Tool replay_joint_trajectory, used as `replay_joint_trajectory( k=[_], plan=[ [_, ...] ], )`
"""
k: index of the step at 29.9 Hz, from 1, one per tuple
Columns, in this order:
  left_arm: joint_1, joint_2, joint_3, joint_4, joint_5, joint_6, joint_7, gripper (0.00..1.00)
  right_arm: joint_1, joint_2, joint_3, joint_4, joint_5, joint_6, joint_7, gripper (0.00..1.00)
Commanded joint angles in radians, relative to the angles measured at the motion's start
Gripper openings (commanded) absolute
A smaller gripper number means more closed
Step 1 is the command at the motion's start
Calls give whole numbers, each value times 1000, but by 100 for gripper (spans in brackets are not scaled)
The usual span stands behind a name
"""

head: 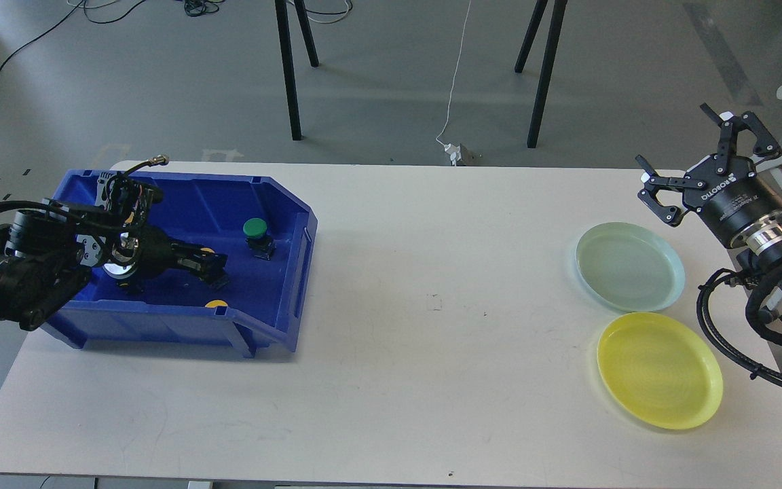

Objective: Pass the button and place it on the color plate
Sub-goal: 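Lift the yellow button out of the bin toward the table center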

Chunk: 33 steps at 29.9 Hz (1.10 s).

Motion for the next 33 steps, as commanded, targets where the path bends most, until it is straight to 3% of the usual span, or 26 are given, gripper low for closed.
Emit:
replay_joint_trajectory(
  k=[1,8,14,20,26,29,33],
  plan=[
    [2,4,13,-2,-3,1,0,10,0,0,0,-1,0,0,0,99],
    [-14,63,0,-90,-7,-20,0,6,-2,-1,0,-1,0,0,6,99],
    [-47,335,-66,-460,-117,-89,0,5,-8,0,0,-1,0,0,11,99],
    [-47,508,-215,-690,-313,-132,0,6,-18,0,-1,19,3,0,11,99],
    [-40,475,-347,-782,-724,-141,0,7,-117,-90,22,282,-40,0,21,99],
    [-41,352,-367,-775,-926,-141,0,7,-169,-123,49,405,-202,-57,81,99],
    [-32,156,-359,-694,-1062,-141,0,7,-213,-130,60,542,-464,-293,233,99]
  ],
)
